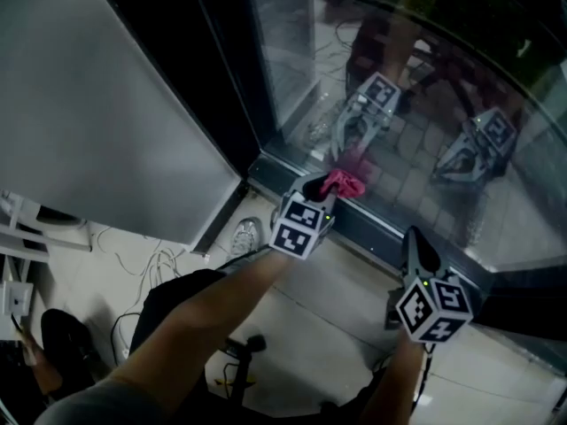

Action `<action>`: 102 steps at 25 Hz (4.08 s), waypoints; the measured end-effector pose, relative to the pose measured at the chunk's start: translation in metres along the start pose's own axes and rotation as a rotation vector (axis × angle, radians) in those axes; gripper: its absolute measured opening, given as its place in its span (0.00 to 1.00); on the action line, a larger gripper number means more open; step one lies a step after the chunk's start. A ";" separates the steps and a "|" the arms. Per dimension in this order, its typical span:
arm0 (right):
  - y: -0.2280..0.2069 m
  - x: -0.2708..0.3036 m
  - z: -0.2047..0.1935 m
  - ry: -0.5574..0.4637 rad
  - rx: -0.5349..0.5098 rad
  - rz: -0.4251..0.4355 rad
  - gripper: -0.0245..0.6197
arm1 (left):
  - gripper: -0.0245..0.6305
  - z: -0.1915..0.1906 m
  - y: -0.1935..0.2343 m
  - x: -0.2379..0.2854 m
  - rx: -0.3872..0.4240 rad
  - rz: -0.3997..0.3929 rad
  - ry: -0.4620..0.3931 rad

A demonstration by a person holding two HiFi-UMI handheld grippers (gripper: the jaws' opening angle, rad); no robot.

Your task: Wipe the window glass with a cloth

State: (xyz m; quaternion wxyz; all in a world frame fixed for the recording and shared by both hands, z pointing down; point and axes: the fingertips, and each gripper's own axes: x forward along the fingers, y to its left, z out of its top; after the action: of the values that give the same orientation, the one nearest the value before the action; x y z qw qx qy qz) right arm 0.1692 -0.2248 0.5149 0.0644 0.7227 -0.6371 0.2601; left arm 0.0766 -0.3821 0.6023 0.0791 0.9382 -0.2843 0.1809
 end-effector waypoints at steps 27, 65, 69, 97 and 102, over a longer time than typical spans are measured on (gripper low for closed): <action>0.131 0.004 0.044 -0.038 -0.197 0.152 0.04 | 0.10 0.105 0.104 -0.057 0.768 0.168 0.175; 0.118 -0.176 0.127 -0.190 -0.357 -0.009 0.04 | 0.10 0.384 0.060 -0.183 0.287 0.287 -0.369; 0.107 -0.187 0.125 -0.192 -0.324 -0.020 0.04 | 0.10 0.369 0.055 -0.178 0.140 0.247 -0.406; 0.041 -0.244 0.091 -0.201 -0.223 -0.121 0.04 | 0.10 0.341 -0.083 -0.132 0.031 0.043 -0.422; 0.033 -0.249 0.086 -0.207 -0.206 -0.131 0.04 | 0.10 0.344 -0.122 -0.128 0.035 -0.013 -0.428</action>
State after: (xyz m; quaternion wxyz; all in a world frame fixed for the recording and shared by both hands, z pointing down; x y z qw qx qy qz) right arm 0.1498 -0.0461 0.3194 0.0890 0.7753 -0.6150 0.1129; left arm 0.1475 -0.3033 0.2307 0.0017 0.9582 -0.2854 -0.0179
